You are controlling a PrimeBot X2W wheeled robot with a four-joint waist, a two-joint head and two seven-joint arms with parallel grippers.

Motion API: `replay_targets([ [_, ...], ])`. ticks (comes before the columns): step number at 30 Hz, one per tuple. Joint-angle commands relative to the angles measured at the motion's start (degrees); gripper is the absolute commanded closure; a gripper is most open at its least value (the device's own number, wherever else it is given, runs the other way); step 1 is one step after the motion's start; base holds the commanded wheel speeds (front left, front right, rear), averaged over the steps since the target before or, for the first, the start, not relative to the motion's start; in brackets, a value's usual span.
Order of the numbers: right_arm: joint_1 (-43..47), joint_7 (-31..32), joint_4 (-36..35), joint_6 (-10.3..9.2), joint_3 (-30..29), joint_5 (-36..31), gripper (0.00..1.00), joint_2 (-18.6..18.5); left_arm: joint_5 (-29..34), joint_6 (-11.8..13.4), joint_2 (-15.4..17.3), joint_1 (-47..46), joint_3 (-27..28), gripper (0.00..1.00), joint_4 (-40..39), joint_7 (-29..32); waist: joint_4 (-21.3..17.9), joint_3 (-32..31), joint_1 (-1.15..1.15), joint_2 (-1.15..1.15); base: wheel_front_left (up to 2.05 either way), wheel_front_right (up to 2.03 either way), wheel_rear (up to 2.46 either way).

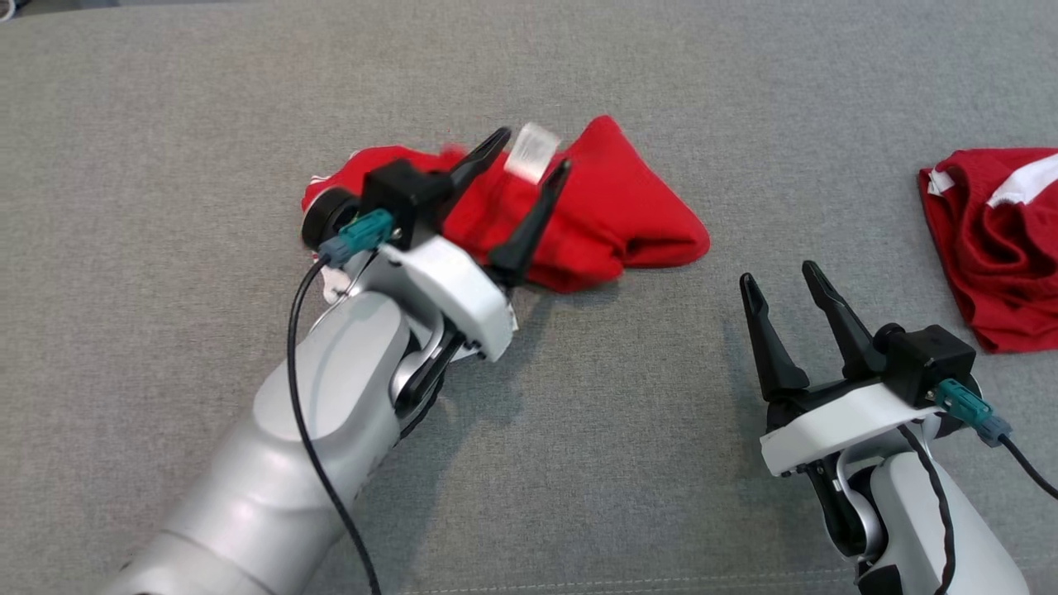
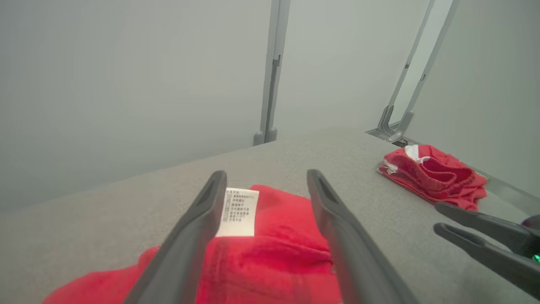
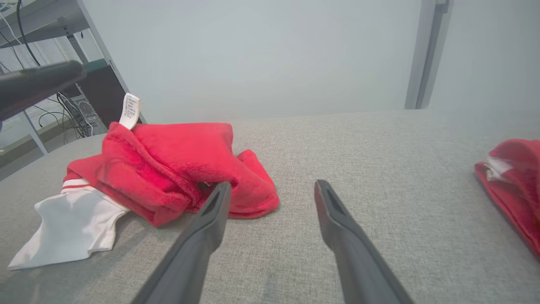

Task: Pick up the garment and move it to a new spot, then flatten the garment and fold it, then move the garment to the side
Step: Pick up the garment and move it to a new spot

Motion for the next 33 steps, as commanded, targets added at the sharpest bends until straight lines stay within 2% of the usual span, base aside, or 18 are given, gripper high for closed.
replay_targets([
  [1,-0.08,-0.76,-1.43,0.24,1.07,0.23,0.00,-0.05,0.77,-0.28,1.74,0.89,2.49,0.00,-1.39,-0.33,0.50,-0.64,0.00,0.00,0.00,0.00,0.00],
  [15,0.38,-0.76,-1.07,0.24,4.03,1.09,0.00,-1.17,5.90,1.42,4.51,17.97,14.46,0.00,-8.75,-0.33,5.57,-5.54,0.00,0.00,0.00,0.00,0.00],
  [26,1.43,-0.76,0.28,0.24,6.38,1.86,0.00,-1.21,12.39,3.09,3.82,31.55,24.41,0.00,-17.47,-0.33,7.04,-10.18,0.00,0.00,0.00,0.00,0.00],
  [33,2.34,-0.76,0.69,0.24,7.35,2.30,0.00,-1.39,16.01,2.13,3.31,38.41,30.42,0.00,-21.05,-0.33,7.43,-11.93,0.00,0.00,0.00,0.00,0.00],
])
